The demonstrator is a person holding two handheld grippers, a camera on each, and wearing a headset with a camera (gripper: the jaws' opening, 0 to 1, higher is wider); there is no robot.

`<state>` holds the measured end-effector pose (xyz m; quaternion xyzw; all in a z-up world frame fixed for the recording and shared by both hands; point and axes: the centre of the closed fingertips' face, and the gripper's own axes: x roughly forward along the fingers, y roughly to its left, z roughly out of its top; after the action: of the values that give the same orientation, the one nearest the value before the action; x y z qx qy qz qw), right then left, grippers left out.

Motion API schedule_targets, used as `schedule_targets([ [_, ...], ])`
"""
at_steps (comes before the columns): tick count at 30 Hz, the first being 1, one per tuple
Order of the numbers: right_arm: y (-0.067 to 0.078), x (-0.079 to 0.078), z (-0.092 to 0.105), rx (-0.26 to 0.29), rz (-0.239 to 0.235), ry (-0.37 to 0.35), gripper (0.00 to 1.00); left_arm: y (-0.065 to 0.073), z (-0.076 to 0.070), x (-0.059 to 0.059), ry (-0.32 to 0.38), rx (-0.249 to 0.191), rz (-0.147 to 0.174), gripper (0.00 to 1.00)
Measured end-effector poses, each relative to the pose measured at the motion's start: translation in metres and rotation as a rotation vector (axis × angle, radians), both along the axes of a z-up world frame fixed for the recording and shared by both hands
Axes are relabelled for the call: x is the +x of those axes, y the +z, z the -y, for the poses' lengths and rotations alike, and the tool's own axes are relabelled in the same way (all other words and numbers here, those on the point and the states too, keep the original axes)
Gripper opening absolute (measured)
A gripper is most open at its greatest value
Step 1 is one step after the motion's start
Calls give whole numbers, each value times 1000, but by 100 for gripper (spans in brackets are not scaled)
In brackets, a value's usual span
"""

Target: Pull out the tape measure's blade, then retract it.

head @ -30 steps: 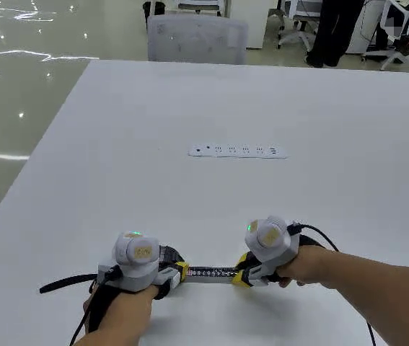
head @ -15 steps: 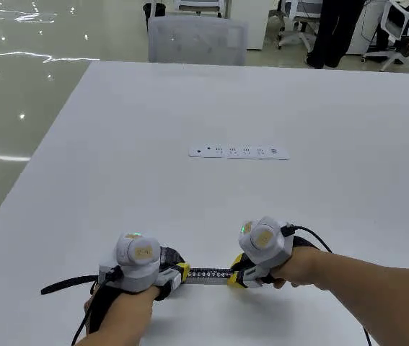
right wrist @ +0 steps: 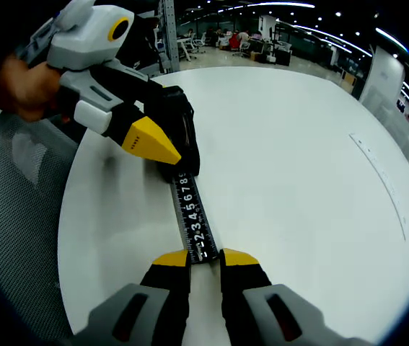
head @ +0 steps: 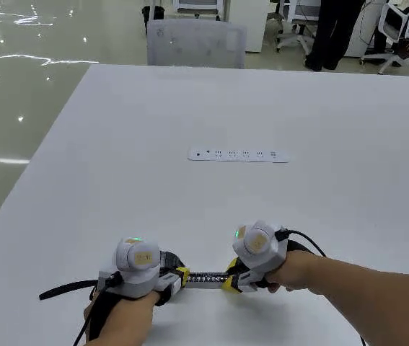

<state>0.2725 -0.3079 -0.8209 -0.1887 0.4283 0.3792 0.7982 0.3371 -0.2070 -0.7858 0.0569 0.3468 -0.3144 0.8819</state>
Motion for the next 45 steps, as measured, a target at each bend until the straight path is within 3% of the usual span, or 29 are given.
schedule_targets([
  [45, 1, 21, -46, 35, 9, 32, 14, 0, -1, -1, -7, 0, -13, 58],
])
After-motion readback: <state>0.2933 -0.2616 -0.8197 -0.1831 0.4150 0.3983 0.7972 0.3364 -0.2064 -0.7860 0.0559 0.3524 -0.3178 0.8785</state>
